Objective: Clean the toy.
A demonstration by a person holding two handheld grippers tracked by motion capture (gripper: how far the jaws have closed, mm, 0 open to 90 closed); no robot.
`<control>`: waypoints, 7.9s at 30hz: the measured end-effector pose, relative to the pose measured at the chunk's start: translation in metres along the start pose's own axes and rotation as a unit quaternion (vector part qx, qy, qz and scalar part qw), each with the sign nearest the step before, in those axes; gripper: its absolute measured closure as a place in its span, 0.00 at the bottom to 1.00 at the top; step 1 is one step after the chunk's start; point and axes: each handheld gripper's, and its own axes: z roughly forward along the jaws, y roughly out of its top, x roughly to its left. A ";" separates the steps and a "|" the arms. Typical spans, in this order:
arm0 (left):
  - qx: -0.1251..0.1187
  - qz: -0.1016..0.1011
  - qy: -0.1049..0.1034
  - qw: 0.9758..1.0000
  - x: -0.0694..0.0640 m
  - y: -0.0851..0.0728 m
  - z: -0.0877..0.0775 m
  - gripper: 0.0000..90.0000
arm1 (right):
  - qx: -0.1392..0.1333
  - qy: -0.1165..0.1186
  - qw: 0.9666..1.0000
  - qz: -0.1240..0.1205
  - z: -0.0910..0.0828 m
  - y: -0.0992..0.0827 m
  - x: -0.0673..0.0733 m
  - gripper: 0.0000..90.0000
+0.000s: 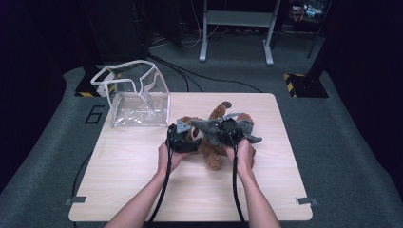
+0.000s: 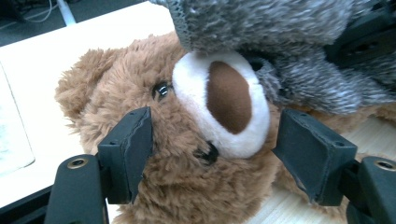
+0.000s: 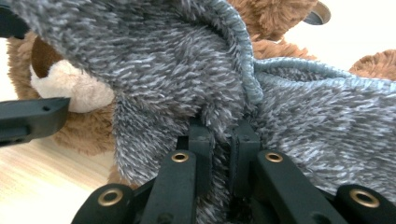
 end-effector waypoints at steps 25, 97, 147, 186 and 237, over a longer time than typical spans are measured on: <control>0.024 -0.024 -0.020 0.999 0.010 -0.004 0.009 0.33 | 0.007 0.038 0.999 -0.028 -0.008 -0.013 0.020 0.91; 0.020 -0.012 -0.017 1.000 0.007 -0.011 0.007 0.33 | 0.049 -0.067 0.990 0.112 -0.013 -0.058 -0.102 0.91; 0.033 -0.013 -0.002 0.999 0.005 -0.006 0.013 0.35 | 0.038 -0.028 0.999 0.023 -0.028 -0.053 -0.048 0.90; 0.041 -0.018 0.035 0.998 0.005 -0.029 0.019 0.75 | 0.015 -0.039 0.996 0.080 -0.013 -0.051 -0.066 0.91; 0.072 -0.061 0.016 0.995 0.015 -0.054 0.017 0.82 | -0.065 -0.062 0.994 0.054 -0.066 -0.067 -0.041 0.91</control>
